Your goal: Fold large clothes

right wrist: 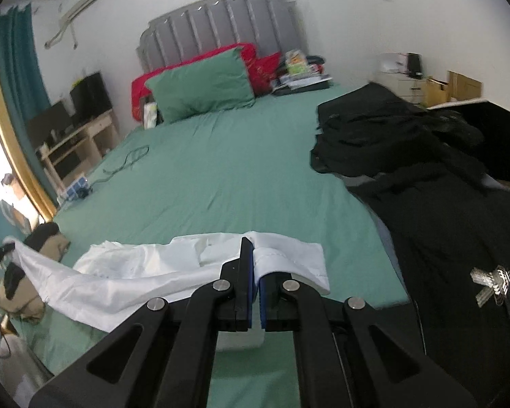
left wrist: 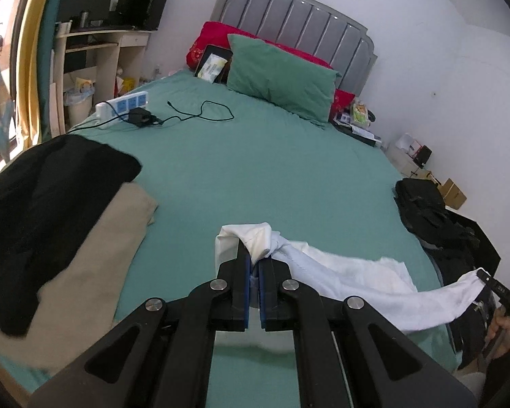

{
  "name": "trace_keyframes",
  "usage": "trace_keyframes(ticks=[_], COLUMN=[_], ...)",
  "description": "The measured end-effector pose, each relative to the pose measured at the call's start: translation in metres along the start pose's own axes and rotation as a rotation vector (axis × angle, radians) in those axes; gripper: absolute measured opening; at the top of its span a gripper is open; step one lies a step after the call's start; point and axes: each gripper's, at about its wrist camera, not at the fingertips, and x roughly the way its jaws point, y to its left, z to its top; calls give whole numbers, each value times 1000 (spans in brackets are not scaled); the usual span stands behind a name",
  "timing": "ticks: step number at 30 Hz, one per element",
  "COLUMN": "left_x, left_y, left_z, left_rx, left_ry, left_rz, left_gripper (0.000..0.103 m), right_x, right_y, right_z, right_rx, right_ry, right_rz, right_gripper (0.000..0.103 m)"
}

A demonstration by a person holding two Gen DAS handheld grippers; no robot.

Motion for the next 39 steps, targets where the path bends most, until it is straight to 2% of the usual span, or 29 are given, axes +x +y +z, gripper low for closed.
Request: trace_keyframes(ticks=[5,8,12,14,18,19,20,21,22,23,25,28,30,31,33,35,39], left_x=[51,86,133,154,190,193,194,191,184,178,163,148,151,158,169,180,193], left_y=[-1,1,17,29,47,50,52,54,57,58,57,44,24,11,-7,-16,-14], left_z=[20,26,28,28,23,21,20,20,20,20,18,9,-6,-17,-31,-42,-47], left_rx=[2,6,-70,-113,-156,-155,-152,-150,-154,-154,-149,-119,-72,-44,-12,-8,-110], left_ry=[30,70,168,196,264,272,269,255,231,214,190,205,278,331,377,396,409], left_rz=[21,38,26,40,63,73,83,92,97,98,106,64,0,-41,-69,-69,-65], left_gripper=[4,4,4,4,7,17,39,51,63,65,65,65,65,65,65,65,65], right_x=[45,70,110,133,161,167,168,168,165,160,146,113,97,95,102,114,141], right_y=[-1,-6,-14,-17,-26,-26,-25,-25,-25,-25,-26,-18,-5,8,32,44,50], right_z=[28,34,24,17,11,11,12,13,12,13,13,10,4,1,-8,-19,-45], right_rx=[-52,-30,7,31,51,46,32,25,23,30,39,74,89,76,58,93,246], right_ry=[27,32,51,103,146,159,159,154,144,130,96,13,-22,-11,57,142,312], right_rz=[-3,3,-18,-26,-47,-62,-88,-104,-121,-136,-178,-204,-131,-52,105,230,358], right_gripper=[3,3,3,3,8,11,18,24,37,55,71,71,71,71,71,71,71])
